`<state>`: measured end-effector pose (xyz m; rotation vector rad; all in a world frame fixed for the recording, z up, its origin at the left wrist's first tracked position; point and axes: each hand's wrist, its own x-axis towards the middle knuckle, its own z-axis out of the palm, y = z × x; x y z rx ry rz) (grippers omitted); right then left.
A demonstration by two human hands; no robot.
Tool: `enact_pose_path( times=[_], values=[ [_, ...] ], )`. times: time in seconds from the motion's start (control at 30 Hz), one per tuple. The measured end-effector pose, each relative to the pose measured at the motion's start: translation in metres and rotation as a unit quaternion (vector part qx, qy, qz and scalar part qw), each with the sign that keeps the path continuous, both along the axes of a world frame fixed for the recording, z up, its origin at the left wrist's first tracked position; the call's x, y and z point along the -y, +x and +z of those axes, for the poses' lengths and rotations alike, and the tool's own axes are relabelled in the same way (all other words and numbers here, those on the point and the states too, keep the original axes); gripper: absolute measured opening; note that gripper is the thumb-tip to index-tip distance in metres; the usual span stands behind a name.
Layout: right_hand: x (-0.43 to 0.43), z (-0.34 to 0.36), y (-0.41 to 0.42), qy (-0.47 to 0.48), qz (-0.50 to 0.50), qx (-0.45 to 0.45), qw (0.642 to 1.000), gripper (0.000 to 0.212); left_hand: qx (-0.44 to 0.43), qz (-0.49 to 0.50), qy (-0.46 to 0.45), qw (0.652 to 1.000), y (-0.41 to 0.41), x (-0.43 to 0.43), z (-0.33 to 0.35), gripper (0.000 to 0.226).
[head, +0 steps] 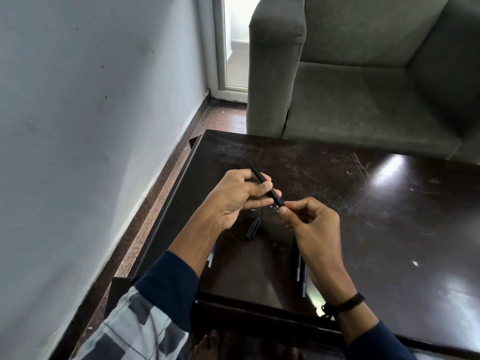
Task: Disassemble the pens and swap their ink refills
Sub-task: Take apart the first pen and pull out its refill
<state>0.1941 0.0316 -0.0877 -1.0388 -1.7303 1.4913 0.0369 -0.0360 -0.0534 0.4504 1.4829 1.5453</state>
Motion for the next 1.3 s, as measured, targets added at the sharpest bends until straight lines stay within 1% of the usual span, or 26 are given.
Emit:
enact_pose_path(
  times=[0.1, 0.17, 0.27, 0.4, 0.5, 0.6, 0.7, 0.87, 0.97, 1.1, 1.17, 1.3],
  values=[
    [-0.0005, -0.0006, -0.0002, 0.006, 0.003, -0.007, 1.000, 0.010, 0.006, 0.001, -0.002, 1.000, -0.0007, -0.0001, 0.0002, 0.021],
    [-0.0007, 0.0006, -0.0004, -0.009, 0.009, -0.022, 1.000, 0.002, 0.015, 0.004, 0.002, 1.000, -0.0017, 0.0004, 0.0012, 0.021],
    [-0.0005, 0.0006, -0.0016, -0.029, 0.007, -0.027, 0.999, 0.009, 0.020, 0.008, 0.006, 1.000, -0.0025, 0.0010, 0.0019, 0.019],
    [-0.0005, -0.0007, -0.0001, -0.006, 0.006, -0.017, 1.000, 0.004, 0.022, 0.005, 0.005, 1.000, -0.0011, 0.0006, 0.0013, 0.020],
    [-0.0011, -0.0006, 0.0008, 0.011, 0.010, -0.010, 1.000, 0.007, 0.017, 0.001, 0.001, 1.000, -0.0014, 0.0003, 0.0004, 0.019],
    [-0.0005, -0.0007, -0.0001, -0.006, 0.009, -0.025, 1.000, 0.003, 0.020, 0.005, 0.005, 1.000, -0.0027, 0.0005, 0.0000, 0.018],
    [-0.0006, -0.0007, -0.0012, -0.024, 0.002, -0.027, 0.999, 0.007, 0.022, 0.009, 0.007, 1.000, -0.0027, 0.0005, 0.0000, 0.019],
    [-0.0011, -0.0034, -0.0001, 0.014, 0.002, -0.002, 1.000, 0.009, 0.014, 0.000, 0.002, 1.000, -0.0013, -0.0004, -0.0014, 0.016],
    [-0.0012, -0.0044, 0.0005, 0.021, 0.003, -0.003, 1.000, 0.010, 0.015, -0.001, 0.001, 1.000, -0.0017, -0.0001, -0.0017, 0.016],
    [-0.0007, -0.0028, -0.0003, -0.007, -0.002, -0.026, 1.000, 0.002, 0.018, 0.008, 0.005, 1.000, -0.0034, 0.0007, -0.0008, 0.018],
    [-0.0014, -0.0032, -0.0009, -0.014, 0.000, -0.020, 1.000, 0.006, 0.016, 0.013, 0.004, 1.000, -0.0034, 0.0009, -0.0008, 0.021],
    [-0.0032, -0.0056, -0.0014, 0.021, -0.006, 0.003, 1.000, 0.009, 0.010, 0.012, -0.001, 1.000, -0.0015, -0.0002, -0.0014, 0.022]
  ],
)
